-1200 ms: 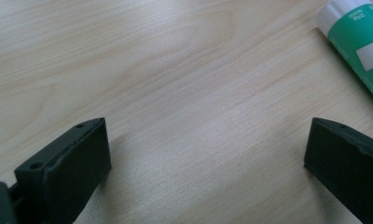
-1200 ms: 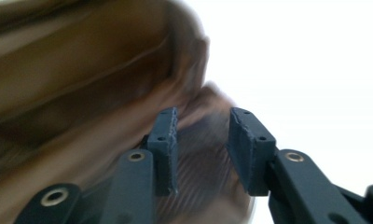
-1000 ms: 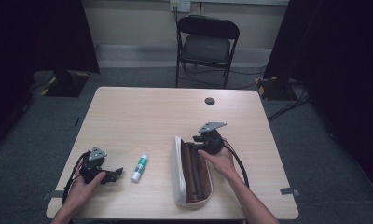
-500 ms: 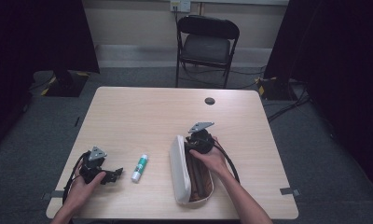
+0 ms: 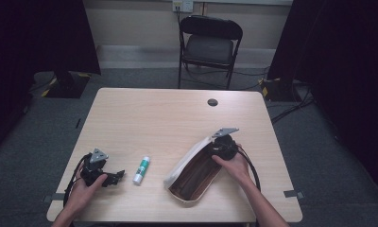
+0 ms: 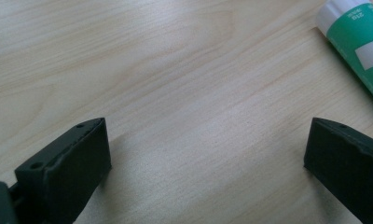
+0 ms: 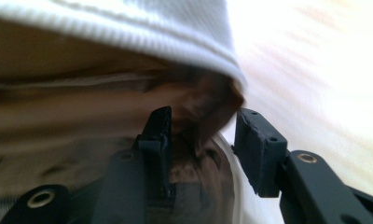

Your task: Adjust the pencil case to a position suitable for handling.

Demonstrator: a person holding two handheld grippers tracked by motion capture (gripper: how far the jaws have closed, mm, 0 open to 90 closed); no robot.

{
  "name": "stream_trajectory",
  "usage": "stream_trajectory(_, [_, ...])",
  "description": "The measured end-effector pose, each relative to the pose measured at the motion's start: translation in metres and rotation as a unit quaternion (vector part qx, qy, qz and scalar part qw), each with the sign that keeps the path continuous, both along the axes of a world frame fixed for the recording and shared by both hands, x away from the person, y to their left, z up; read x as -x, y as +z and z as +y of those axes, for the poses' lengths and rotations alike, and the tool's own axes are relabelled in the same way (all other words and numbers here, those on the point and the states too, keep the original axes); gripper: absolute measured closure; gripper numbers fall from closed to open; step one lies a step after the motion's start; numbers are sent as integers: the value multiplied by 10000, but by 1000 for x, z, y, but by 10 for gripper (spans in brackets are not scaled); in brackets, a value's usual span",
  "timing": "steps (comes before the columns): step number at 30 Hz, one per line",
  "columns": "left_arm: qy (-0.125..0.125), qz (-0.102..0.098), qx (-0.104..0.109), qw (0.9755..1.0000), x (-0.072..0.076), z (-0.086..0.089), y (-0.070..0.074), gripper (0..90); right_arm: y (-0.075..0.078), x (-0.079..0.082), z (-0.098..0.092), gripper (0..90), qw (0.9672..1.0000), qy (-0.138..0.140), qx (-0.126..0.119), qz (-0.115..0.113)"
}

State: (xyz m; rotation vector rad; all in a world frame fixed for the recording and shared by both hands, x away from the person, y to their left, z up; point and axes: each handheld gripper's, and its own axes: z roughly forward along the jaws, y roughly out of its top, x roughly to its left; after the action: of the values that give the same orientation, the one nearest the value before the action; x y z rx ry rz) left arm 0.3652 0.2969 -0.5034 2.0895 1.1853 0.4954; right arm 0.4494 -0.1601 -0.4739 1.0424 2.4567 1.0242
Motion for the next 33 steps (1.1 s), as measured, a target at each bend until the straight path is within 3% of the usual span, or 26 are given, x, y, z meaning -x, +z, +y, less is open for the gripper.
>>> stream_trajectory(5, [4,-1,-4,10000,0,0,0,0,3,28,-27,559,9995,-92,-176,241])
stream_trajectory(8, [3,0,-5,10000,0,0,0,0,5,37,-36,487,9992,-179,-230,265])
stream_trajectory(9, [0,-1,-6,10000,0,0,0,0,7,40,-39,449,9995,-159,-229,154])
stream_trajectory(10, [-4,-2,-13,10000,0,0,0,0,10,42,-46,407,9993,-164,-314,-128])
stream_trajectory(11, [-4,-2,-13,10000,0,0,0,0,10,42,-46,407,9993,-164,-314,-128])
stream_trajectory(13, [-21,13,-35,10000,0,0,0,0,14,36,-51,356,9977,-191,-520,-387])
stream_trajectory(14, [-21,13,-35,10000,0,0,0,0,14,36,-51,356,9977,-191,-520,-387])
stream_trajectory(15, [-31,13,-45,10000,0,0,0,0,14,31,-47,360,9975,14,-572,-415])
stream_trajectory(18, [-30,13,-40,10000,-1,0,0,0,12,25,-35,334,9974,253,-531,-418])
stream_trajectory(19, [-17,7,-22,10000,0,0,0,0,11,23,-31,300,9974,285,-519,-405])
stream_trajectory(22, [-18,8,-21,10000,0,0,0,0,9,20,-24,311,9972,337,-511,-420])
stream_trajectory(24, [-18,5,-26,10000,0,0,0,0,8,18,-16,456,9966,469,-558,-390])
stream_trajectory(26, [-10,-2,-14,10000,0,0,0,0,9,19,-13,523,9966,453,-548,-406])
stream_trajectory(28, [-9,-7,-17,10000,0,0,0,0,10,21,-14,666,9970,401,-547,-368])
stream_trajectory(29, [-10,-1,-9,10000,0,0,0,0,10,21,-14,666,9970,401,-547,-368])
stream_trajectory(31, [-13,-4,-13,10000,0,0,0,0,12,23,-16,790,9981,147,-511,-303])
stream_trajectory(33, [-6,-2,-8,10000,0,0,0,0,13,24,-17,811,9985,17,-468,-286])
